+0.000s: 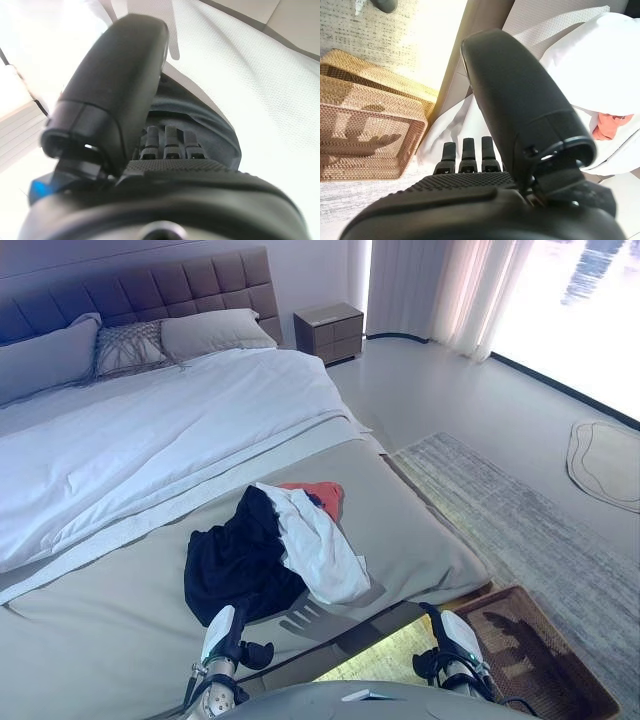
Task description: Pick up the clothes from the bed and place them into the basket
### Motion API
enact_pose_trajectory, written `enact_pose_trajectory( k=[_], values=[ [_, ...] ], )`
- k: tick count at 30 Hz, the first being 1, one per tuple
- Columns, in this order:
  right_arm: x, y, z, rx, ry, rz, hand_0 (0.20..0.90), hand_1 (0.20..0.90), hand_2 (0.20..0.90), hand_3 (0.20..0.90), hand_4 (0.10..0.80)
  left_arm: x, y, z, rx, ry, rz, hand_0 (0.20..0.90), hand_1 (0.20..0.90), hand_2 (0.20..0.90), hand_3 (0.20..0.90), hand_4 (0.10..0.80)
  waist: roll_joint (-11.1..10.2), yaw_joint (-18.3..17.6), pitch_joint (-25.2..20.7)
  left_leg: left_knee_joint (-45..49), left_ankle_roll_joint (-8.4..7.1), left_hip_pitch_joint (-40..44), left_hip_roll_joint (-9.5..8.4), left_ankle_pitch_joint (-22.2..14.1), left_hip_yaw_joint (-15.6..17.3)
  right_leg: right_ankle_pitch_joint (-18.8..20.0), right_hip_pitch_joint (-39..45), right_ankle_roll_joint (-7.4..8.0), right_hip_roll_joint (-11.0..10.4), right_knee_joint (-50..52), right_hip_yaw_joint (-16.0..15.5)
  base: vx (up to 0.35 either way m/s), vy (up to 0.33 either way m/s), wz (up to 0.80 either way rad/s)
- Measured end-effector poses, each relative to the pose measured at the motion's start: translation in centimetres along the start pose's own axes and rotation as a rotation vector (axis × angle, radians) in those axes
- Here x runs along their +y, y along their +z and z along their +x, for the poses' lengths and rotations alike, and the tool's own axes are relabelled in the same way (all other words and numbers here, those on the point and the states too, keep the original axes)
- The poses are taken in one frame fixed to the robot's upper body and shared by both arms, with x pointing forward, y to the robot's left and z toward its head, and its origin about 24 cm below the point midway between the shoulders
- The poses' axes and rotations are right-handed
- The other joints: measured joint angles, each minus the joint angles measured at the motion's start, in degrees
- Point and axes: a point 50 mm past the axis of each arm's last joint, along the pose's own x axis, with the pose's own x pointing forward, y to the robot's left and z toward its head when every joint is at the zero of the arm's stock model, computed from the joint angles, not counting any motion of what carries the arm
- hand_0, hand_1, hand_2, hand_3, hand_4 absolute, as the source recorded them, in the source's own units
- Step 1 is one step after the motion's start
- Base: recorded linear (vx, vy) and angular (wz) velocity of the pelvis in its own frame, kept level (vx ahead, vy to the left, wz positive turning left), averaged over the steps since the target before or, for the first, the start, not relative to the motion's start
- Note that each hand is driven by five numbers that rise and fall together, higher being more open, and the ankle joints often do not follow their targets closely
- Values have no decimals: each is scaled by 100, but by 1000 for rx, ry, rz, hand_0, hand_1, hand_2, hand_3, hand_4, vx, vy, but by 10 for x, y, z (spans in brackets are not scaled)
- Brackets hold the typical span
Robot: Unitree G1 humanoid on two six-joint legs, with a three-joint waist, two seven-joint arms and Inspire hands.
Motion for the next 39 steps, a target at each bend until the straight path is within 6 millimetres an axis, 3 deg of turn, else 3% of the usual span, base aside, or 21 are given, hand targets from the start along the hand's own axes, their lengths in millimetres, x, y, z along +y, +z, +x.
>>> enact_pose_trajectory(
  k=[13, 30, 34, 39],
  values=[
    [0, 0, 0, 3, -1, -1, 900, 900, 900, 900, 800, -2, 0, 0, 1, -39, -4, 900, 900, 900, 900, 800, 17, -1, -11, 0, 0, 4, 0, 0, -4, -1, 11, 1, -1, 0, -10, 0, 0, 0],
    [-2, 0, 1, 23, -25, 15, 900, 900, 900, 900, 800, -3, -1, 2, 56, -99, -159, 900, 900, 900, 900, 800, 21, 3, -15, -2, 0, 25, 4, -1, 3, -9, 42, 13, 0, 0, -3, -2, 0, 0],
    [-14, 6, 8, -17, -71, 13, 900, 900, 900, 900, 800, 4, 1, 5, 50, -71, -193, 900, 900, 900, 900, 800, 16, 40, -9, -2, -1, -2, 5, -2, -2, -19, 34, 26, 2, 0, -7, 0, 0, 0],
    [-55, 24, 31, -86, -178, 14, 900, 900, 900, 900, 800, 39, 20, 18, -90, 33, -165, 900, 900, 900, 900, 800, -9, 208, 43, -3, 3, -86, 2, 1, -102, -20, 38, 28, 8, -1, -129, 26, -25, 11]
  ],
)
